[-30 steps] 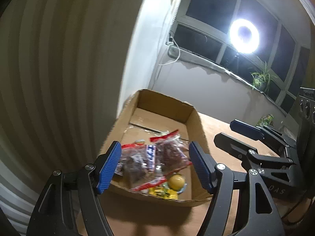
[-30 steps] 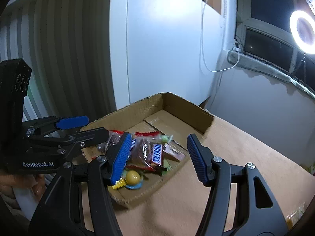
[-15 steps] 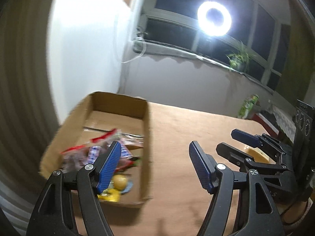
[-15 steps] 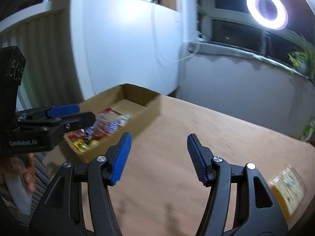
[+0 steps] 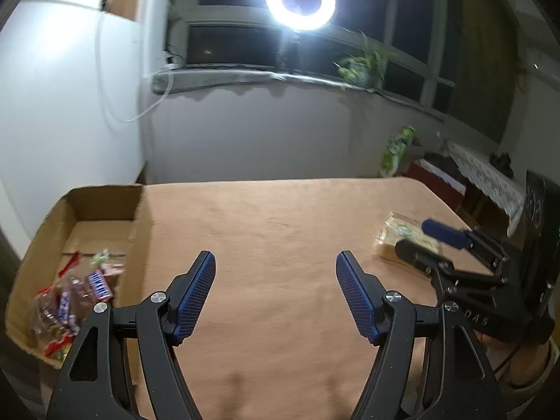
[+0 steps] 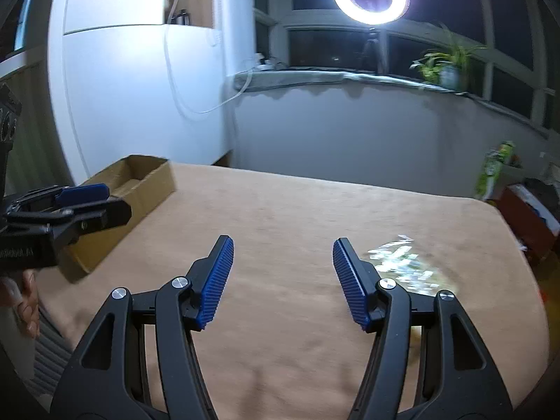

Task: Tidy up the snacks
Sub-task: 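Move both open tools back to the wrapped sponge cake on the table, then grasp the wrapped sponge cake with the right tool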

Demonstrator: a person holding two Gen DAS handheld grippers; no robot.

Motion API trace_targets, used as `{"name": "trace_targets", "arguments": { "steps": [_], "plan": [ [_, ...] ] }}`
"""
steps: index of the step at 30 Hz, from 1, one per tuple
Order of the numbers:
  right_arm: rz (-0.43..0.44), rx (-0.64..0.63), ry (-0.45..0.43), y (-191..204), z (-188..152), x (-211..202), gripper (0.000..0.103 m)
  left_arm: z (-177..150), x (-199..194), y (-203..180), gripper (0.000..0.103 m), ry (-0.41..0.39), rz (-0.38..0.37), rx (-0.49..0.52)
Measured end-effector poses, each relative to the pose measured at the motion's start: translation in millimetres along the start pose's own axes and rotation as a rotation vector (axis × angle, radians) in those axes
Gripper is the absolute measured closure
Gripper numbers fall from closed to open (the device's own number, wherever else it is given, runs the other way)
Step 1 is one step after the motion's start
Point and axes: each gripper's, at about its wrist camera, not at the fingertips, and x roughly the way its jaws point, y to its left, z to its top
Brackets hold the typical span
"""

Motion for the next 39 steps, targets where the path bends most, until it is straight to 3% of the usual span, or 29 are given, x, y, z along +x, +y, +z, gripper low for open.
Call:
{"name": "trace_targets", "arguments": {
  "steps": [2,21,28,31,39],
  "plan": [
    [-0.026,0.004,-0.008,-5.3,1.0,-4.1,0.033,0.1,2.0,-9.9,0.032,0.008,-0.012,0.022],
    [-0.085,0.062,-0.007,-47.8,-12.0,-7.7,0.033,8.3,37.3,-60.7,0.032,0.072,-0.057,0.120],
    [-0.154,0.141,0.043,-95.6,-33.9,-7.7,0.032,13.8,81.7,-76.6,0.032,0.126,-0.152,0.079],
    [-0.156,0.177,0.080,-113.3,-45.5,-5.4,0.026,16.1,103.6,-83.7,0.032,0.158,-0.196,0.053],
    [-0.079,0.145,0.153,-112.7,-62.0,9.5,0.026,19.3,147.2,-110.6,0.032,0.219,-0.322,0.077]
  ]
}}
